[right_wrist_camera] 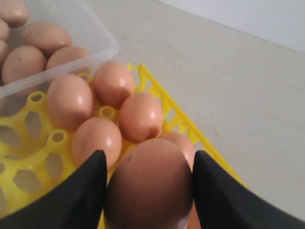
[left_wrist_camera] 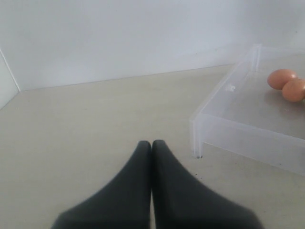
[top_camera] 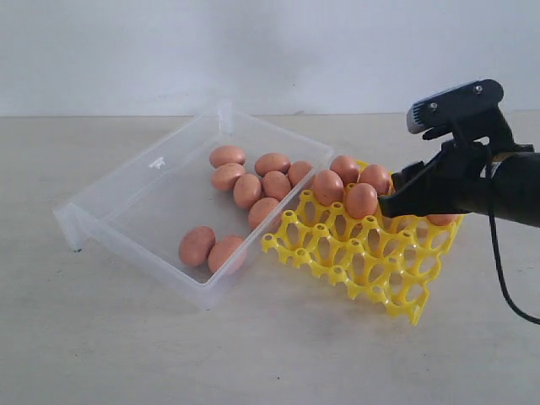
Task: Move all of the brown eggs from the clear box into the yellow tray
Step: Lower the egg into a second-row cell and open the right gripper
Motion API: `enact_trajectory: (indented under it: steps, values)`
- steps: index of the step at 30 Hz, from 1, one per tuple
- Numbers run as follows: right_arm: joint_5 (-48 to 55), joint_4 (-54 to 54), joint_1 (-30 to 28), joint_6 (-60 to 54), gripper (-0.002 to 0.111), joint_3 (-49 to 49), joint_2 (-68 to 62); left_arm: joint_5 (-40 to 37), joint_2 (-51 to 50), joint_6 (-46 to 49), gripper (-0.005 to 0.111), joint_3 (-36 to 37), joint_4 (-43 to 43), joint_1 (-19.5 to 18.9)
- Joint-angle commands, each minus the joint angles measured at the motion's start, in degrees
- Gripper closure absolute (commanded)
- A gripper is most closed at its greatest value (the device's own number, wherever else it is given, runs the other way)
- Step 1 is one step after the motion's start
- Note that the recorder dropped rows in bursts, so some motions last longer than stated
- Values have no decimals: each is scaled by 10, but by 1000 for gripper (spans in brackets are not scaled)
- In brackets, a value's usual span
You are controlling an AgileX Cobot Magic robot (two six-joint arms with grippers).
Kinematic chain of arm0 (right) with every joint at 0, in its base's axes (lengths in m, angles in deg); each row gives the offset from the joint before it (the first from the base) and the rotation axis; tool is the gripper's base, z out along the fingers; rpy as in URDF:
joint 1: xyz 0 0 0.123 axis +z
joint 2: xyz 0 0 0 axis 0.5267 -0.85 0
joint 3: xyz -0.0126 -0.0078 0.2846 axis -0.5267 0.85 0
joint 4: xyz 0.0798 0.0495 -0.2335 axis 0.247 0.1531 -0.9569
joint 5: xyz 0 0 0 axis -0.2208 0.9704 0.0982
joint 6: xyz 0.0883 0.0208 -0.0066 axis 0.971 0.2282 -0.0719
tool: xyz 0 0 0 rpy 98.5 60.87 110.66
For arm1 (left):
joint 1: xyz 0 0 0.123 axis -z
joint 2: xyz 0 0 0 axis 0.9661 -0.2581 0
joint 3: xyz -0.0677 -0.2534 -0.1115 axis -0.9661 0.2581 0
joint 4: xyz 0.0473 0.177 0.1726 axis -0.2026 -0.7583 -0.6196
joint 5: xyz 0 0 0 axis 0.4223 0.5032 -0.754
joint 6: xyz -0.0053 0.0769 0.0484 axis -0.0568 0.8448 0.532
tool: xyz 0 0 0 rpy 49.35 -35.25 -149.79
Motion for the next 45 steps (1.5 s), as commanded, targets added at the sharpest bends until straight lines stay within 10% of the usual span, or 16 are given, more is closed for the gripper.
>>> enact_trajectory:
  steps: [1, 10, 14, 18, 28, 45]
  values:
    - [-135, -4, -4, 51, 109, 3, -23, 4, 1, -5, 111, 2, 2, 0]
    - [-322, -41, -128, 295, 109, -21, -124, 5, 1, -5, 111, 2, 2, 0]
    - [-379, -491, -194, 577, 109, -23, -136, 5, 1, -5, 111, 2, 2, 0]
    - [-466, -704, -194, 636, 109, -13, -135, 5, 1, -5, 111, 2, 2, 0]
    - [-329, -617, -193, 493, 109, 3, -135, 4, 1, -5, 111, 2, 2, 0]
    - [-394, -561, -193, 457, 109, 3, -200, 4, 1, -5, 111, 2, 2, 0]
